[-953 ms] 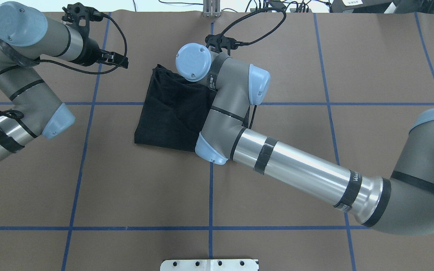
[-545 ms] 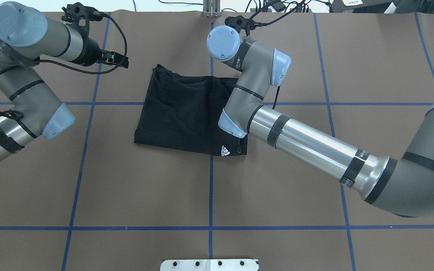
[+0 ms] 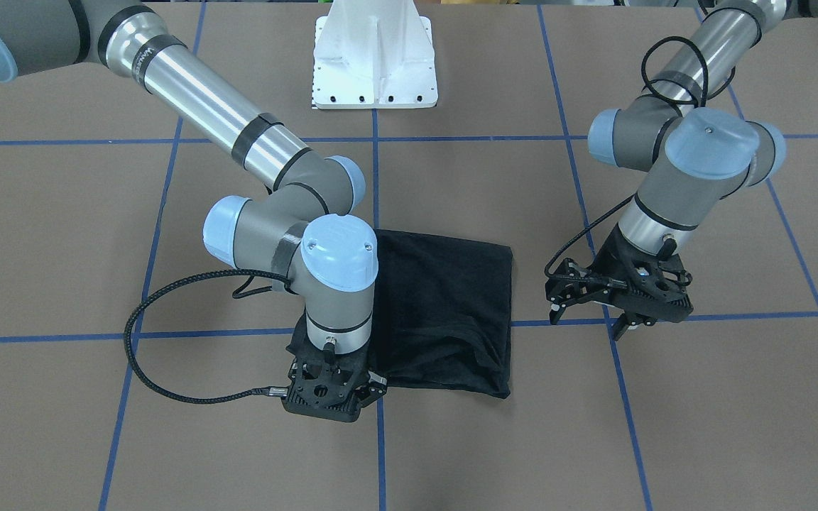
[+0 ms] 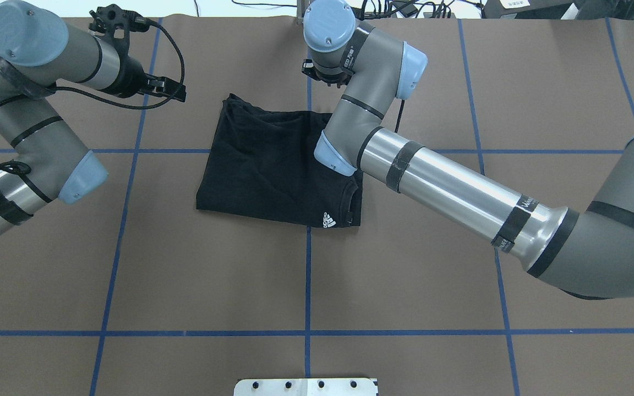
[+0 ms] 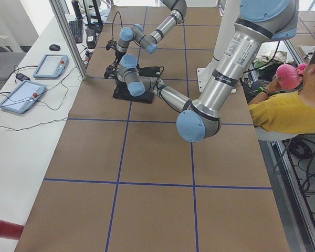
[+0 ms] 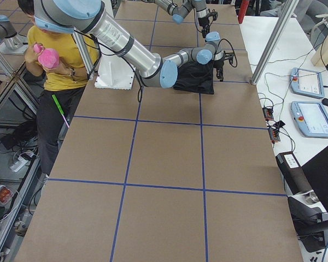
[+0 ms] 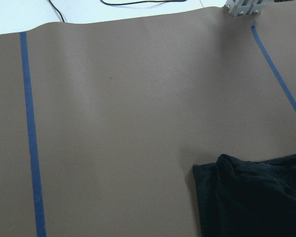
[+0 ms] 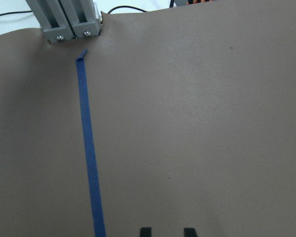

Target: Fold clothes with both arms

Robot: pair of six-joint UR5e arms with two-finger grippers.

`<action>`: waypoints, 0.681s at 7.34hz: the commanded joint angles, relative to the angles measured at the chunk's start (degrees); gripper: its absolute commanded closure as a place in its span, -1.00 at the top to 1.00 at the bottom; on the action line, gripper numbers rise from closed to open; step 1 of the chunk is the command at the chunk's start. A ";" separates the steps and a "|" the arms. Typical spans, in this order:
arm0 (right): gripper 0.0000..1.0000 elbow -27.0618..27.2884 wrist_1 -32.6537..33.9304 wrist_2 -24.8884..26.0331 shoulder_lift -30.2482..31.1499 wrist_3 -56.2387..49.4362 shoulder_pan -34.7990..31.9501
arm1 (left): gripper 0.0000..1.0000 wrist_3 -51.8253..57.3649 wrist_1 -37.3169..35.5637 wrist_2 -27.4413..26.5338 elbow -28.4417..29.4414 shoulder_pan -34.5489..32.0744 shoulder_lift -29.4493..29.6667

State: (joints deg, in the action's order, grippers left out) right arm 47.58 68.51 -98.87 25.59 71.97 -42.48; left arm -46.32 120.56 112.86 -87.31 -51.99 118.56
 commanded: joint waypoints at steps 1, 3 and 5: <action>1.00 5.47 6.93 -9.46 1.47 -3.65 -3.21 | 1.00 0.26 -10.81 0.52 -7.66 -0.13 -4.01; 1.00 20.28 13.55 -15.86 12.58 -12.60 -6.19 | 1.00 0.18 -24.26 3.39 -9.63 -2.13 -5.44; 1.00 33.39 19.44 -27.74 23.92 -15.19 -12.60 | 1.00 2.35 -30.38 7.98 -11.98 -7.67 -8.92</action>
State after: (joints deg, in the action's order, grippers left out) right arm 72.23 84.37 -120.14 41.99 58.87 -51.39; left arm -45.59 93.83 118.58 -97.31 -56.72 112.30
